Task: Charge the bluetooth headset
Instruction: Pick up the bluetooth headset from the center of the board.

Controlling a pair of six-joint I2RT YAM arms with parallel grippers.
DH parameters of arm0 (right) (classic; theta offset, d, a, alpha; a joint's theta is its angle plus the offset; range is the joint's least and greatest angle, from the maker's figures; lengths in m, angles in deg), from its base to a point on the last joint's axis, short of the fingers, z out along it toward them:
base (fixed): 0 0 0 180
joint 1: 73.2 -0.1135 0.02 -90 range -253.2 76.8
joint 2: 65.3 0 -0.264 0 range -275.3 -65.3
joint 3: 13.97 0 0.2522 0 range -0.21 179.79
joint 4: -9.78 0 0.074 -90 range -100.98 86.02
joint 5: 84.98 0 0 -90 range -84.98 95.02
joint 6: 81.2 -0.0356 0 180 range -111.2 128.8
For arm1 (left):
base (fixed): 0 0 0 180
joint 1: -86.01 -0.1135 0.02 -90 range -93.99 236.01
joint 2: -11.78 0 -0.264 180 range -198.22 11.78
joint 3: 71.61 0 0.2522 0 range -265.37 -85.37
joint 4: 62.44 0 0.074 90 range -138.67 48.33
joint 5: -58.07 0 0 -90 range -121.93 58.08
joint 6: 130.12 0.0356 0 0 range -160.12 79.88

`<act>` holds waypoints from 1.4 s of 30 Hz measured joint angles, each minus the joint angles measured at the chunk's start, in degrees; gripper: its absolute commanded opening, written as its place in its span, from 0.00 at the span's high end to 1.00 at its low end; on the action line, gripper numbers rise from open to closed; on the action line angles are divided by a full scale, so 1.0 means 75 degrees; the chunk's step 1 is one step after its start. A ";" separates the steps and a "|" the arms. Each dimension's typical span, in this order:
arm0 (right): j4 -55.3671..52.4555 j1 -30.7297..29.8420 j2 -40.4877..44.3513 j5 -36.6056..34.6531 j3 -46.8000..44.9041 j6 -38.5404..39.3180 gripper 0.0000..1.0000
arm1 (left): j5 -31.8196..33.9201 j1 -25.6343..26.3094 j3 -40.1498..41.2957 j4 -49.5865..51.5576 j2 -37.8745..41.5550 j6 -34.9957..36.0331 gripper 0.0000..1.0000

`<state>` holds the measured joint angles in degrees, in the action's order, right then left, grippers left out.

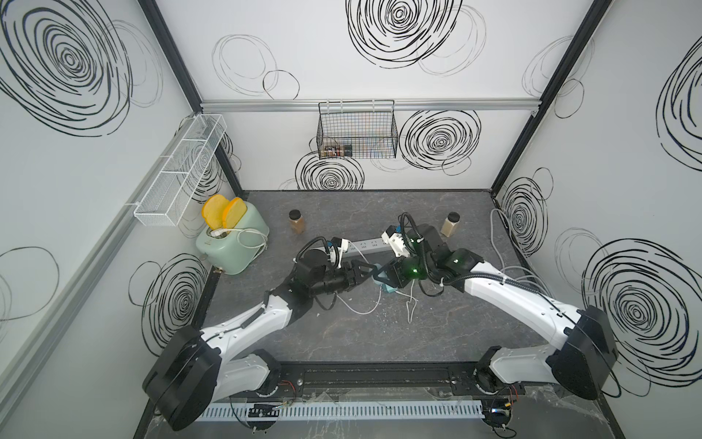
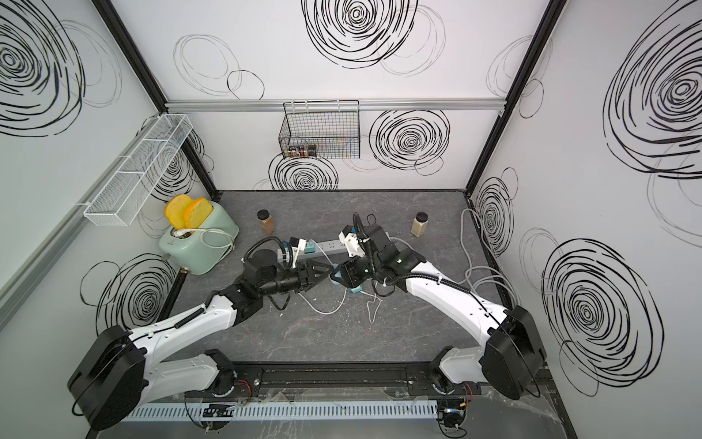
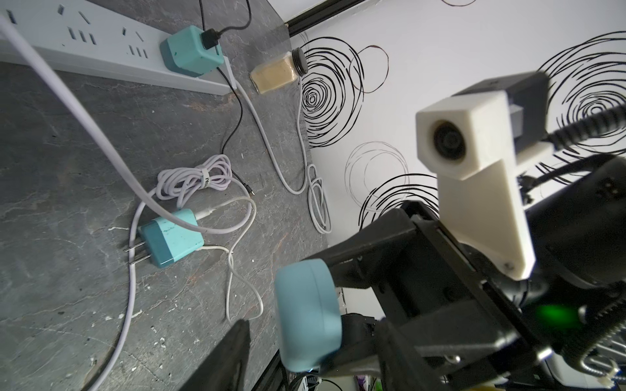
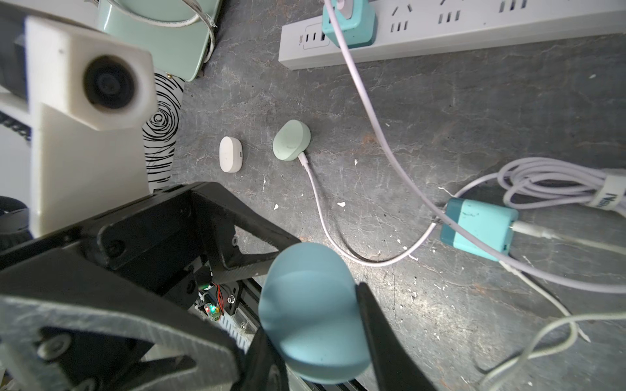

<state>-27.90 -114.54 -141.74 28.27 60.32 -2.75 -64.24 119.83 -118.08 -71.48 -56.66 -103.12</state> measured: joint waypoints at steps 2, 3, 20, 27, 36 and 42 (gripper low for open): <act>0.0000 -0.0070 0.0000 -0.0067 0.0000 0.0050 0.62 | -0.0017 0.0003 0.0000 0.0003 -0.0038 0.0000 0.41; 0.0003 -0.0114 0.0000 -0.0099 0.0000 0.0082 0.62 | -0.0038 0.0003 -0.0006 0.0006 -0.0067 0.0000 0.42; -0.0009 -0.0434 -0.0073 -0.0781 0.0017 0.0399 0.61 | -0.0286 -0.0020 -0.0425 0.0254 -0.0702 0.0221 0.75; -0.0052 -0.0376 -0.0283 -0.0918 0.0224 0.0504 0.26 | -0.0402 -0.0277 -0.0420 -0.0044 -0.0924 0.0227 0.86; 0.0391 0.1035 0.0210 0.0586 -0.0052 0.0195 0.29 | -0.0382 -0.1072 0.0207 -0.1338 -0.0708 0.0254 0.90; 0.1236 0.2119 0.0688 0.2527 -0.0927 -0.0201 0.40 | -0.0323 -0.1204 0.0766 -0.2821 -0.0382 0.0350 0.87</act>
<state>-18.64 -98.65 -136.58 47.22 53.37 -4.26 -66.67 110.80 -112.33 -92.64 -59.53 -100.50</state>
